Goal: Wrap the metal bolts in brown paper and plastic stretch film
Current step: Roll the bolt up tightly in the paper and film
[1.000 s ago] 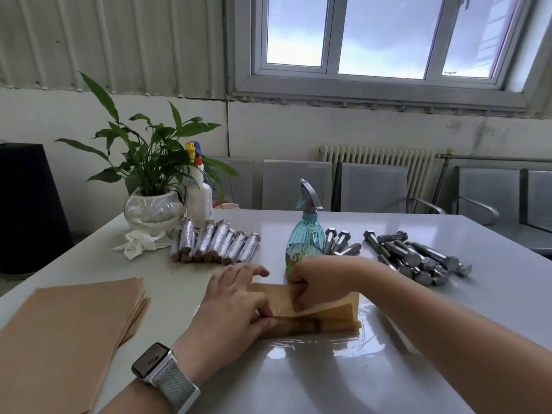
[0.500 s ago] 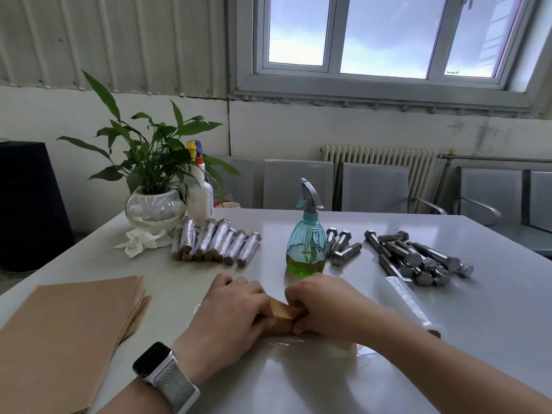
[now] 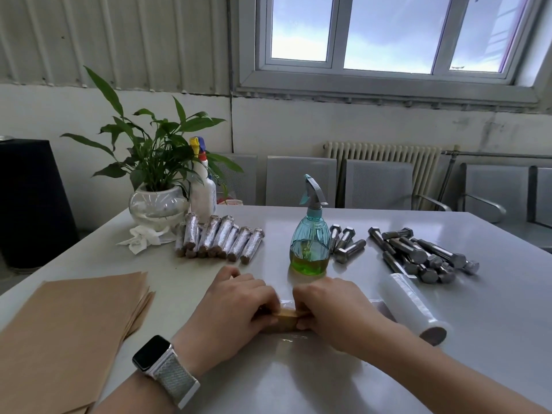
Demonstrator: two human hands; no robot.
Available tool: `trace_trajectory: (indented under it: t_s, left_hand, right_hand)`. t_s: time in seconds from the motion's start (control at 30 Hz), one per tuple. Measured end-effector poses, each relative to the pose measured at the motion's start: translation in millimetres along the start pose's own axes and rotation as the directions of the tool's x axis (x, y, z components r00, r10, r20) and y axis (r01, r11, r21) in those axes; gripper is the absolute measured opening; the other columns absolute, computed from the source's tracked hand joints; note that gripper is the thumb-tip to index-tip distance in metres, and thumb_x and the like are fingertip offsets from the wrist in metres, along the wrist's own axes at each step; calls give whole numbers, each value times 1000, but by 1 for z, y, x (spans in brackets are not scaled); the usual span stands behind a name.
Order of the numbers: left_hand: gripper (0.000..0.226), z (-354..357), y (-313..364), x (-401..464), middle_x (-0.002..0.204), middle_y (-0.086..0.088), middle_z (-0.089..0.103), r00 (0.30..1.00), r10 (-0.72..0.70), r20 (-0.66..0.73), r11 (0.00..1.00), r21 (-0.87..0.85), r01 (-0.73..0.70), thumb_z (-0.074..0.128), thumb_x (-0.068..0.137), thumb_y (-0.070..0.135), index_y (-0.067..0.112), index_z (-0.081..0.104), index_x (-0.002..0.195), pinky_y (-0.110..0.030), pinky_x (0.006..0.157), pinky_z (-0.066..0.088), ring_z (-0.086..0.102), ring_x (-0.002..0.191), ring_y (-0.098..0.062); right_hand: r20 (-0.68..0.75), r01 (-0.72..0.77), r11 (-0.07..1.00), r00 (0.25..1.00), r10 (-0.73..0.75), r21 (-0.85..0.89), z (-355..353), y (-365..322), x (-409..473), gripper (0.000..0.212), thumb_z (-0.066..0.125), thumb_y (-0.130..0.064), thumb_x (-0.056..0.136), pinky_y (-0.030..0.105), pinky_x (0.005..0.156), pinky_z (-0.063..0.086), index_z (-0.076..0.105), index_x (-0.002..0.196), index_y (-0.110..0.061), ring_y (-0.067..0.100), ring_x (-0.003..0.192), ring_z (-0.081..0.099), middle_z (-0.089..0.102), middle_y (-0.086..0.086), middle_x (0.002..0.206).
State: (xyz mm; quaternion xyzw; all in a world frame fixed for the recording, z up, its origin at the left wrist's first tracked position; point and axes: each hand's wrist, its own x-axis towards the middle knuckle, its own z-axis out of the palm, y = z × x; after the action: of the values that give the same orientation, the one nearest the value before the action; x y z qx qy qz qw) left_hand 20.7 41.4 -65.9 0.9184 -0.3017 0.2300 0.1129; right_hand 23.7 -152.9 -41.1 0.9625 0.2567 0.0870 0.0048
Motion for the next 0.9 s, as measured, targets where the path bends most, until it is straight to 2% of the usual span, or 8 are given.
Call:
trace_trajectory:
  t_s: [0.1, 0.2, 0.27, 0.33, 0.4, 0.6, 0.7, 0.9]
  left_hand:
    - [12, -1, -1, 2, 73, 16, 64, 1000, 10, 11, 999, 32, -11, 73, 71, 40, 32, 65, 76, -26, 79, 27, 60, 74, -6]
    - [20, 1, 0, 3, 74, 16, 63, 1000, -6, 17, 1000, 18, 6, 65, 75, 53, 33, 65, 74, -25, 82, 27, 58, 76, -3]
    - [41, 0, 1, 4, 73, 16, 60, 999, -44, 22, 999, -8, 44, 44, 80, 70, 33, 60, 70, -25, 84, 27, 53, 76, 1]
    - [62, 0, 3, 6, 71, 14, 57, 995, -94, 33, 995, -40, 95, 17, 85, 72, 29, 58, 69, -28, 85, 26, 51, 75, -1]
    - [71, 2, 6, 10, 73, 12, 58, 985, -163, 47, 985, -50, 166, 6, 88, 69, 28, 60, 70, -29, 87, 26, 51, 76, -3]
    - [36, 5, 16, 17, 70, 11, 56, 963, -268, 37, 962, 69, 265, 47, 84, 56, 28, 46, 61, -31, 89, 25, 48, 71, -6]
    - [28, 2, 16, 15, 74, 16, 60, 959, -275, 67, 961, 41, 273, 54, 76, 55, 33, 46, 60, -30, 90, 26, 54, 78, 0]
    - [8, -1, 5, 10, 76, 25, 60, 959, -246, 138, 964, -73, 257, 60, 74, 48, 42, 56, 72, -25, 90, 25, 50, 75, 10]
  right_hand:
    - [-36, 16, 1000, 999, -17, -21, 3, -5, -9, 10, 51, -26, 92, 33, 62, 29, 56, 99, -23, 28, 89, 58, 63, 1, 99]
    - [-87, 21, 998, 996, -26, -57, 8, -9, -17, 11, 45, -20, 94, 33, 62, 27, 55, 97, -19, 29, 86, 59, 62, 2, 96]
    - [-178, 23, 991, 983, -47, -133, 9, -13, -22, 5, 63, -22, 84, 31, 57, 30, 59, 82, -20, 23, 72, 62, 63, -2, 79]
    - [-259, 13, 989, 964, -52, -151, 14, -14, -27, 27, 85, -24, 57, 25, 44, 34, 58, 60, -25, 14, 48, 56, 56, -7, 56]
    - [-284, -11, 990, 958, -29, -141, 19, -15, -31, 32, 88, -21, 49, 22, 41, 38, 56, 56, -25, 12, 44, 53, 54, -9, 51]
    - [-333, 34, 998, 942, -51, -56, 31, -9, -40, 25, 82, -18, 59, 25, 48, 47, 59, 65, -24, 14, 56, 59, 60, -9, 63]
    - [-315, 63, 998, 946, -69, -27, 31, -6, -43, 19, 80, -21, 66, 25, 55, 51, 63, 72, -25, 14, 67, 65, 67, -10, 75]
    - [-290, 106, 994, 953, -92, 33, 29, -1, -45, 23, 84, -20, 60, 22, 58, 54, 66, 73, -27, 12, 73, 69, 72, -13, 85]
